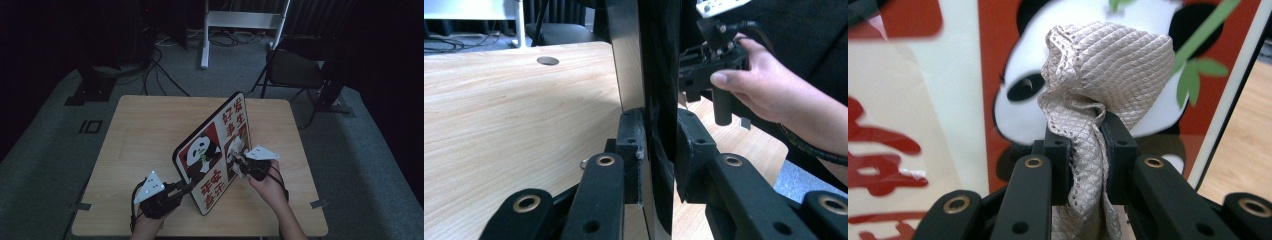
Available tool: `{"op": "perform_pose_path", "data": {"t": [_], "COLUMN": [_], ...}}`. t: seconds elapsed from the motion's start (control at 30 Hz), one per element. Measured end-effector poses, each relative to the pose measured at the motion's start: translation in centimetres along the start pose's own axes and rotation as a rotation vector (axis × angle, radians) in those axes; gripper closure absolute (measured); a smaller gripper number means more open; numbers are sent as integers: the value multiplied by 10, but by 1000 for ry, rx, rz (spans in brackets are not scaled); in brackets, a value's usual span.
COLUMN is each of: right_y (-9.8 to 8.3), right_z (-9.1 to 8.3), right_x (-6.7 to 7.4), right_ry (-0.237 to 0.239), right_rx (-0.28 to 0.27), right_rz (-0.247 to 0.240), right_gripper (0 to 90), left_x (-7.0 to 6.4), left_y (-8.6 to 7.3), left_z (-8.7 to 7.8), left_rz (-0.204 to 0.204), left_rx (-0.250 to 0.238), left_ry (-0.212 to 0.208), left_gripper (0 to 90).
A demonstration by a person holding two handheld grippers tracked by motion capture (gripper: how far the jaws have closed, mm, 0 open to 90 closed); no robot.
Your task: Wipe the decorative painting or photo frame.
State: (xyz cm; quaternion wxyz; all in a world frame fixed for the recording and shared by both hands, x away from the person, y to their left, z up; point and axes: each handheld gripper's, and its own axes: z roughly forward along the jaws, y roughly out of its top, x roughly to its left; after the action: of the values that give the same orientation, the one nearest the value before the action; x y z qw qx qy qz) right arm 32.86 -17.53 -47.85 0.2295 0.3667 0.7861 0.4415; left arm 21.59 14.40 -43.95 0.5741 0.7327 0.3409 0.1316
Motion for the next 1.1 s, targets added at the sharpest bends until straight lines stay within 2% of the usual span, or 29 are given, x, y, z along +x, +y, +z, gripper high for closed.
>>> {"op": "perform_pose_path", "data": {"t": [0.47, 1.1], "right_y": [-28, -50], "right_z": [9, 16], "right_x": [-2, -4], "right_ry": [-1, 4], "right_rx": [66, 117], "right_rz": [26, 59], "right_gripper": [770, 770], "left_x": [0, 0], "left_y": [0, 0], "left_z": [0, 0], "left_rz": [1, 1], "left_rx": [0, -1], "left_ry": [-1, -3], "left_gripper": [763, 763]}}
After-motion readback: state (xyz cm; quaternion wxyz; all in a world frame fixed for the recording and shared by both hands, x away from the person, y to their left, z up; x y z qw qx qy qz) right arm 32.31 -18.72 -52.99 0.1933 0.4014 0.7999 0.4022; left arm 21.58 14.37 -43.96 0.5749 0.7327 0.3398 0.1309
